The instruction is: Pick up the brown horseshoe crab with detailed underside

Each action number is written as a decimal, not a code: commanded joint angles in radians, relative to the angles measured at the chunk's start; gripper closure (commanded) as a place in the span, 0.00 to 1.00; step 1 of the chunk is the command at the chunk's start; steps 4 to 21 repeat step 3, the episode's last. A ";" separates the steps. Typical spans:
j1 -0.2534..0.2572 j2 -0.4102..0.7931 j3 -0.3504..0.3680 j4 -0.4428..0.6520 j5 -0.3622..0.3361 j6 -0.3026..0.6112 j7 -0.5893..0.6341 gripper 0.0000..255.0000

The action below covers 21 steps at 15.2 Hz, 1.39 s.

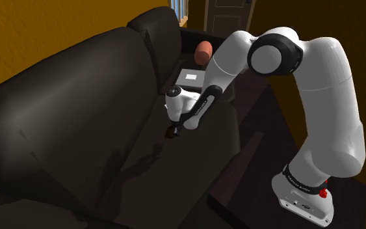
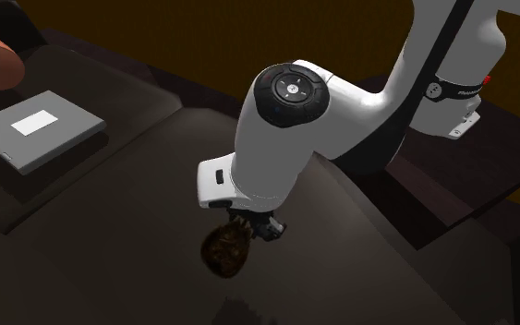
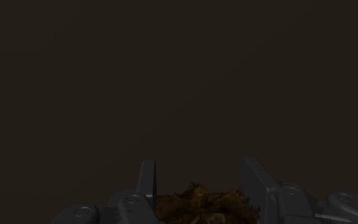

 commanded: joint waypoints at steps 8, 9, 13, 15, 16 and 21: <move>-0.006 -0.032 0.009 -0.016 0.009 -0.017 -0.010 1.00; -0.006 -0.032 0.009 -0.016 0.009 -0.017 -0.010 1.00; -0.006 -0.032 0.009 -0.016 0.009 -0.017 -0.010 1.00; -0.006 -0.032 0.009 -0.016 0.009 -0.017 -0.010 1.00; -0.006 -0.032 0.009 -0.016 0.009 -0.017 -0.010 1.00; -0.006 -0.032 0.009 -0.016 0.009 -0.017 -0.010 1.00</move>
